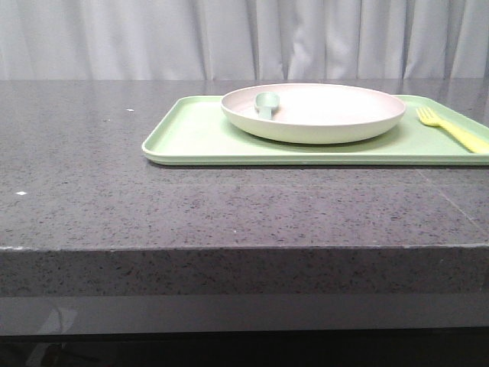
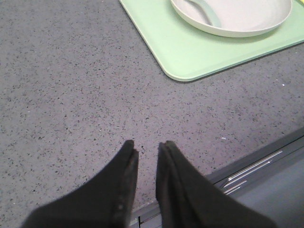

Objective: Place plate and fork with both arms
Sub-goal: 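Open the right gripper and raise it away from the fork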

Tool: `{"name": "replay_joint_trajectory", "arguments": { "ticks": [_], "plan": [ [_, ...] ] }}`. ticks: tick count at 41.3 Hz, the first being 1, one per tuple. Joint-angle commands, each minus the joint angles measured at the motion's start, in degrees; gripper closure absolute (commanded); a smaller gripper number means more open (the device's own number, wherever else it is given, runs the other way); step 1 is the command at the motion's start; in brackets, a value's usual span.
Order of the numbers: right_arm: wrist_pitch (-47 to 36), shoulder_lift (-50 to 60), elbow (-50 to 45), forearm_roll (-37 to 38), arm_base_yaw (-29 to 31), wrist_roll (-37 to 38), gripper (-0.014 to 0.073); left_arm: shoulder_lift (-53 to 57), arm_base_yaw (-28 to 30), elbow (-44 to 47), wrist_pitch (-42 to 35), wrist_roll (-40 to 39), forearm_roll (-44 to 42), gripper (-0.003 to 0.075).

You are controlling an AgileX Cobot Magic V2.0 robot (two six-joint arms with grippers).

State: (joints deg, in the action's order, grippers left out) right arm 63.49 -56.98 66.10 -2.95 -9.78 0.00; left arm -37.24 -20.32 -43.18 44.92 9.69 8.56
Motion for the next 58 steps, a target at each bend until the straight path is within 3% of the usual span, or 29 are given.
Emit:
{"name": "replay_joint_trajectory", "arguments": {
  "ticks": [1, 17, 31, 37, 43, 58],
  "plan": [
    [-3.7, 7.7, -3.4, 0.7, -0.1, -0.9, 0.0284, 0.0, 0.0, -1.6, -4.1, 0.0, 0.6, 0.0608],
    [-6.0, 28.2, -16.0, 0.7, -0.1, 1.1, 0.0284, 0.0, 0.0, -1.6, -4.1, 0.0, 0.6, 0.0608],
    [-8.1, 30.2, -17.0, 1.1, -0.1, 1.2, 0.0293, 0.0, 0.0, -1.6, -4.1, 0.0, 0.6, 0.0629],
    [-8.8, 30.2, -17.0, 1.1, -0.1, 1.2, 0.0448, 0.0, 0.0, -1.6, -4.8, -0.6, 0.6, 0.0742],
    [-8.8, 30.2, -17.0, 1.1, -0.1, 1.2, 0.067, 0.0, 0.0, -1.6, -8.0, -4.3, 0.6, 0.0741],
    [-9.1, 30.2, -17.0, 1.1, -0.1, 1.2, 0.0662, 0.0, 0.0, -1.6, -10.0, -4.8, 0.6, 0.0741]
  ]
}}
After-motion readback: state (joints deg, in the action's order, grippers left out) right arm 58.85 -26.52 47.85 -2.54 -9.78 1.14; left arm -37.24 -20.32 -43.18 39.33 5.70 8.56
